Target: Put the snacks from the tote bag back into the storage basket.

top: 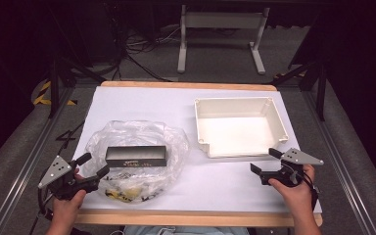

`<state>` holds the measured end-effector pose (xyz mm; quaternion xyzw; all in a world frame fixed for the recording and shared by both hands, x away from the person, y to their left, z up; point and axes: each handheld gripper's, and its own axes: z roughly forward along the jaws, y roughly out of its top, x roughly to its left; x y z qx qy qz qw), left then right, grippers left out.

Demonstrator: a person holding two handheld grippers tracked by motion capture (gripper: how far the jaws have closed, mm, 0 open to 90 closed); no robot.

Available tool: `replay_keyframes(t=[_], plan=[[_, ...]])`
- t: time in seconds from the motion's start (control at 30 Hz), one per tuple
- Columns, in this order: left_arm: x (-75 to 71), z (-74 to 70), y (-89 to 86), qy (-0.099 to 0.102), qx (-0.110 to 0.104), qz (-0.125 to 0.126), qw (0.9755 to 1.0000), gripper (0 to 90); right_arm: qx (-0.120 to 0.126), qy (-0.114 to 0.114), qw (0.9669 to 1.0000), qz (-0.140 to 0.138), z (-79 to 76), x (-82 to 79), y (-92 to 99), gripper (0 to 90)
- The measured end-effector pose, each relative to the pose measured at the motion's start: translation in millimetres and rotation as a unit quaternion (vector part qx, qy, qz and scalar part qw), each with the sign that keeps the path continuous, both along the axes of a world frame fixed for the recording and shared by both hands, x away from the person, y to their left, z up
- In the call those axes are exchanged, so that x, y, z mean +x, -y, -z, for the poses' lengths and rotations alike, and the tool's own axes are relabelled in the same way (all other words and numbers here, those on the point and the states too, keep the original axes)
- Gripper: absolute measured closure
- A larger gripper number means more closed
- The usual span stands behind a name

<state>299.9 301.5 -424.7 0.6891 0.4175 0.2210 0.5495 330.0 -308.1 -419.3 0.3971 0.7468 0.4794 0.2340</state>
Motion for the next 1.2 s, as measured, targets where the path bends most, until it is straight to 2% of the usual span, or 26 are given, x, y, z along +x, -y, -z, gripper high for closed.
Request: replay_keyframes(t=[0.03, 0.07, 0.13, 0.37, 0.47, 0.63, 0.7, 0.8, 0.93, 1.13, 1.2], plan=[[0.0, -0.3, -1.0, -0.006, 0.0, 0.002, 1.0, 18.2, -0.003, -0.001, 1.0, -0.004, -0.5, 0.1, -1.2, 6.9], [0.1, 0.1, -1.4, -0.004, -0.005, 0.001, 1.0, 18.3, -0.022, -0.001, 0.9997, -0.015, -1.6, 1.0, -5.2, 7.2], [-0.6, -0.3, -1.4, -0.006, -0.007, 0.0, 1.0, 18.3, -0.025, -0.001, 0.9996, -0.015, -2.4, 0.8, -6.3, 7.5], [-1.9, -1.2, 0.2, -0.004, 0.0, 0.005, 1.0, 18.2, -0.016, 0.012, 0.9993, -0.032, -16.9, 1.7, -9.7, 8.3], [-1.5, -0.5, -0.6, -0.001, -0.004, 0.002, 1.0, 18.2, -0.01, 0.008, 0.9989, -0.046, -25.3, 3.7, -10.3, 9.0], [-2.6, -1.6, -1.9, 0.002, -0.002, 0.003, 1.0, 18.2, -0.026, 0.008, 0.9976, -0.063, -41.5, 6.0, -14.3, 10.3], [-2.7, -1.2, -1.3, 0.006, -0.004, -0.001, 1.0, 18.2, -0.046, -0.009, 0.996, -0.075, -48.7, 6.0, -15.7, 14.3], [-2.7, -1.5, -2.7, 0.007, -0.008, -0.002, 0.9999, 18.2, -0.061, -0.018, 0.9939, -0.089, -56.3, 5.4, -17.8, 14.2], [-1.8, -0.8, -2.3, 0.005, -0.008, -0.002, 1.0, 18.2, -0.082, -0.018, 0.991, -0.105, -68.0, 5.1, -20.2, 13.7], [-1.3, -1.1, -1.4, 0.003, -0.008, -0.003, 1.0, 18.3, -0.084, -0.02, 0.9887, -0.122, -87.6, 7.3, -22.2, 12.1], [-0.9, -0.8, -1.5, 0.001, -0.008, -0.003, 1.0, 18.2, -0.09, -0.022, 0.9867, -0.134, -93.5, 8.3, -24.4, 12.0]])
